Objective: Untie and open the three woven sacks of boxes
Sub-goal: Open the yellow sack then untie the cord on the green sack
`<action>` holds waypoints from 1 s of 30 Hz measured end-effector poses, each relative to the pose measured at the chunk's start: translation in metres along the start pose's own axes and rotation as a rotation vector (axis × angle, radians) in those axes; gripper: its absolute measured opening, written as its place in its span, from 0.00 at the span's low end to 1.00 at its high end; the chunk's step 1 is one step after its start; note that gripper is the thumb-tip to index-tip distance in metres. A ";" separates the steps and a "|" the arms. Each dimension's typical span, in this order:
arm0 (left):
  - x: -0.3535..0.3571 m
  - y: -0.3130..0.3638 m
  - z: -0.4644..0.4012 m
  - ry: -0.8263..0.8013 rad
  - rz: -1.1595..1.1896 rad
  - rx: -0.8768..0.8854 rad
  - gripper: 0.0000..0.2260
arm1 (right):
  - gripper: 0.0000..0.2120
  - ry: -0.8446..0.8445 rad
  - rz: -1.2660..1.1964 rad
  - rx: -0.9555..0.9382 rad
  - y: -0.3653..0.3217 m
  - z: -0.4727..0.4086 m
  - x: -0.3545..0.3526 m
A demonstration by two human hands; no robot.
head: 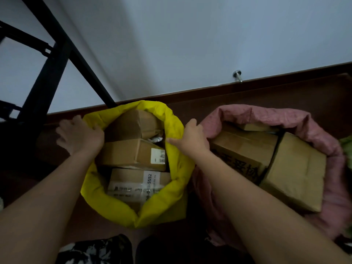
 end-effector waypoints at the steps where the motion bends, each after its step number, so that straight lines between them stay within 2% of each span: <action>1: 0.002 0.011 0.004 -0.008 -0.040 0.109 0.22 | 0.24 0.020 -0.015 0.008 0.004 0.004 0.001; 3: 0.017 0.026 0.011 -0.105 -0.106 0.295 0.21 | 0.12 0.005 -0.163 0.079 0.019 -0.002 0.005; 4: 0.027 0.027 0.012 -0.169 -0.129 0.330 0.20 | 0.11 -0.016 -0.321 0.151 0.030 -0.009 0.009; 7: 0.041 0.018 0.011 -0.285 -0.143 0.324 0.20 | 0.19 -0.208 -0.916 0.371 0.051 -0.021 0.038; 8: 0.043 0.014 0.010 -0.293 -0.154 0.315 0.20 | 0.20 -0.246 -1.020 0.400 0.053 -0.022 0.045; 10: 0.045 0.010 0.009 -0.299 -0.186 0.294 0.21 | 0.20 -0.291 -1.079 0.427 0.053 -0.022 0.050; 13: 0.030 0.013 0.019 -0.240 -0.130 0.164 0.21 | 0.19 -0.266 -1.135 0.432 0.049 -0.026 0.049; 17: -0.002 0.002 0.071 0.015 0.135 -0.222 0.27 | 0.19 -0.168 -1.212 0.469 0.042 -0.023 0.038; 19: -0.002 -0.014 0.103 0.153 0.247 -0.323 0.28 | 0.20 -0.081 -1.149 0.486 0.047 -0.019 0.031; 22: 0.016 -0.046 0.140 0.211 0.398 -0.480 0.30 | 0.25 0.057 -0.725 0.409 0.049 -0.006 0.005; 24: 0.025 -0.059 0.155 0.184 0.491 -0.572 0.31 | 0.28 0.041 -0.537 0.333 0.040 0.005 -0.001; 26: 0.040 -0.062 0.162 0.110 0.621 -0.590 0.29 | 0.28 -0.028 -0.364 0.275 0.032 0.016 0.001; 28: 0.051 -0.066 0.167 0.049 0.738 -0.612 0.24 | 0.23 -0.051 -0.279 0.291 0.036 0.022 0.003; 30: 0.061 -0.071 0.175 0.026 0.886 -0.771 0.20 | 0.20 -0.054 -0.294 0.355 0.046 0.022 0.005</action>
Point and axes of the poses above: each hand's wrist, its own z-axis away from the middle knuckle, its own x-axis out of the palm, y = z × x, the point moved 9 cm from there along -z, towards the middle knuckle, and after that the axes turned 5 degrees about -y, right-handed, at the moved point
